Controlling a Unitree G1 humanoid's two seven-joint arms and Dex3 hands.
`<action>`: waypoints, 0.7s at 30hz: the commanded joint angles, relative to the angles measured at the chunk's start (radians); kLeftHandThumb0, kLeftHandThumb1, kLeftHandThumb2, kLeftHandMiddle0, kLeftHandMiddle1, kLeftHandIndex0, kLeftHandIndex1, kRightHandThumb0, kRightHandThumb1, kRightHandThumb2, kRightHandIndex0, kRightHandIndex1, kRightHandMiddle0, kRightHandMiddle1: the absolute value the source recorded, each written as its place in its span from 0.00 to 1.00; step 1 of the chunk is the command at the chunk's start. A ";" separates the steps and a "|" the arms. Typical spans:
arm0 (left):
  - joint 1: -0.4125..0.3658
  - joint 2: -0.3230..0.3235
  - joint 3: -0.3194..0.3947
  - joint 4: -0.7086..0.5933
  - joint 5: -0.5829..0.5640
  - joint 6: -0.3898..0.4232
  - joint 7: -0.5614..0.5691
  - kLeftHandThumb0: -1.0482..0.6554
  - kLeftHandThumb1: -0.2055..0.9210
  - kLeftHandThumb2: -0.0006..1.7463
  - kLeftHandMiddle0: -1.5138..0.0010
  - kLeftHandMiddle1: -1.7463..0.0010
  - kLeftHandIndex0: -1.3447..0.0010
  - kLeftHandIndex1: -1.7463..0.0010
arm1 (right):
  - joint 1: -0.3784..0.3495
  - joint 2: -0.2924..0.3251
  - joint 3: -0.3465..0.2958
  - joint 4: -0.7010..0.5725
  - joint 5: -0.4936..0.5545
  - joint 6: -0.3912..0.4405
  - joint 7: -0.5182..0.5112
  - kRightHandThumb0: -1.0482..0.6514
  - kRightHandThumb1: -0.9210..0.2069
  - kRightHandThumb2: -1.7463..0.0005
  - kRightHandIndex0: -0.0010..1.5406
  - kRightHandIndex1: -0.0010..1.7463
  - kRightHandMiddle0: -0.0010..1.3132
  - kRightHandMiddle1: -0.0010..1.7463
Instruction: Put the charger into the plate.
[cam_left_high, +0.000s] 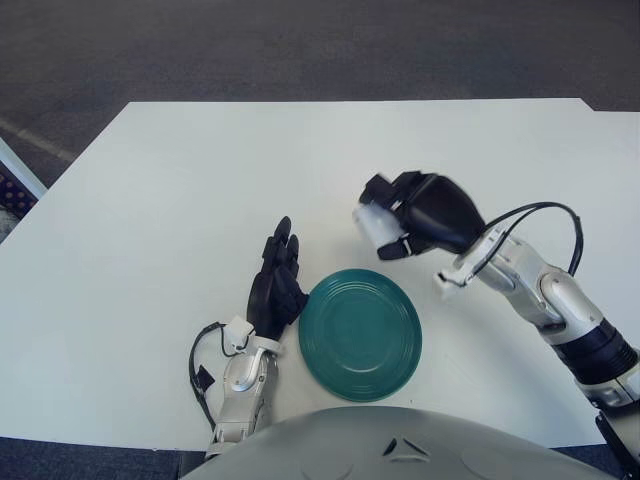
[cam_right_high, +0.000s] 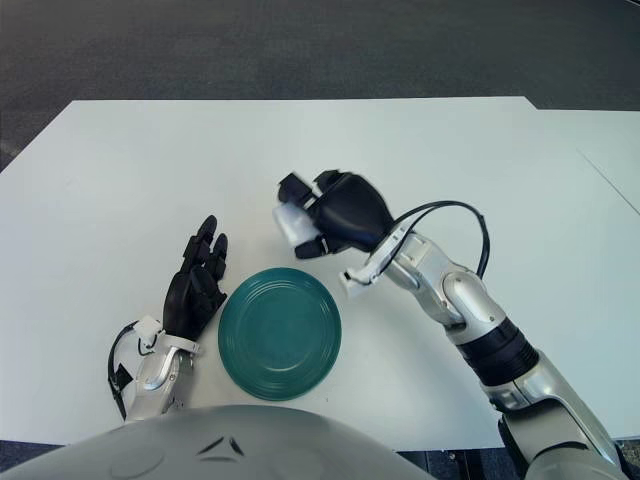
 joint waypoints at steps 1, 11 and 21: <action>-0.005 -0.009 0.009 0.023 -0.007 0.011 0.001 0.03 1.00 0.59 0.98 1.00 1.00 0.87 | 0.039 0.007 -0.014 -0.066 -0.003 -0.017 0.035 0.35 0.01 0.59 0.59 1.00 0.57 1.00; -0.008 -0.002 0.005 0.018 -0.014 0.014 -0.010 0.03 1.00 0.59 1.00 1.00 1.00 0.88 | 0.049 0.037 0.023 -0.058 0.022 -0.130 0.086 0.35 0.03 0.59 0.62 1.00 0.61 1.00; 0.011 -0.001 -0.008 -0.018 0.016 0.023 0.008 0.04 1.00 0.62 1.00 1.00 1.00 0.89 | 0.115 0.038 0.050 -0.032 -0.065 -0.219 0.079 0.34 0.07 0.54 0.64 1.00 0.64 1.00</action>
